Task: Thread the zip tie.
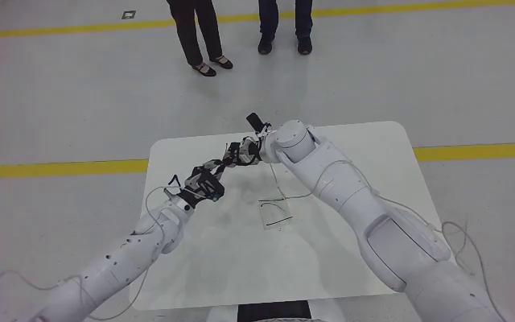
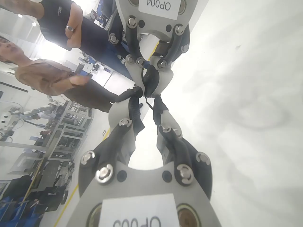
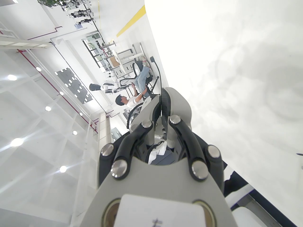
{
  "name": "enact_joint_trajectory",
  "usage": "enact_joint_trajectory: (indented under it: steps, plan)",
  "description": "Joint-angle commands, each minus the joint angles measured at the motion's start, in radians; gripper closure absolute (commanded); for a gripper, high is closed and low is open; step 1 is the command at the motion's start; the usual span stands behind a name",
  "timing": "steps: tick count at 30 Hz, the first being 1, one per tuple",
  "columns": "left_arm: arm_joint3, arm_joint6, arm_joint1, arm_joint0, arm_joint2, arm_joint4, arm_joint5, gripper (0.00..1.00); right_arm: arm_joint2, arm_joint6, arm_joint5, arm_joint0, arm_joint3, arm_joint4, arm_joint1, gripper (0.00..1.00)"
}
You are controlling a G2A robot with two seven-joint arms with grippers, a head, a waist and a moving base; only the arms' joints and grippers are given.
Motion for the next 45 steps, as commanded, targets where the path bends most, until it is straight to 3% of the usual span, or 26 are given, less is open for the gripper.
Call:
enact_joint_trajectory:
  steps: [1, 11, 15, 28, 30, 32, 34, 35, 45]
  plan:
    - [0.001, 0.000, -0.002, -0.003, 0.001, 0.000, -0.001, 0.82, -0.003, -0.001, 0.000, 0.001, 0.000, 0.004, 0.001, 1.00]
    - [0.009, 0.003, -0.010, -0.012, 0.010, 0.000, -0.005, 0.87, -0.018, -0.003, 0.000, 0.008, 0.005, 0.023, 0.007, 1.00]
    - [0.014, 0.002, -0.014, -0.014, 0.012, 0.000, -0.007, 1.00, -0.025, -0.006, 0.000, 0.011, 0.006, 0.032, 0.009, 1.00]
    - [0.023, -0.001, -0.020, -0.018, 0.012, 0.000, -0.006, 1.00, -0.045, -0.012, 0.000, 0.018, 0.007, 0.058, 0.015, 1.00]
    - [0.023, -0.001, -0.020, -0.016, 0.011, 0.000, -0.006, 1.00, -0.048, -0.015, 0.000, 0.019, 0.008, 0.066, 0.016, 0.72]
    - [0.024, -0.001, -0.020, -0.015, 0.009, 0.000, -0.005, 1.00, -0.051, -0.017, 0.000, 0.020, 0.008, 0.070, 0.017, 0.53]
    - [0.023, -0.001, -0.020, -0.012, 0.006, 0.000, -0.003, 1.00, -0.054, -0.021, 0.000, 0.021, 0.008, 0.074, 0.018, 0.09]
    - [0.023, -0.001, -0.020, -0.011, 0.004, 0.000, -0.002, 1.00, -0.056, -0.022, 0.000, 0.022, 0.008, 0.076, 0.018, 0.00]
    - [0.011, 0.002, -0.015, 0.012, -0.016, 0.000, -0.003, 1.00, -0.063, -0.045, 0.000, 0.024, 0.003, 0.095, 0.029, 0.00]
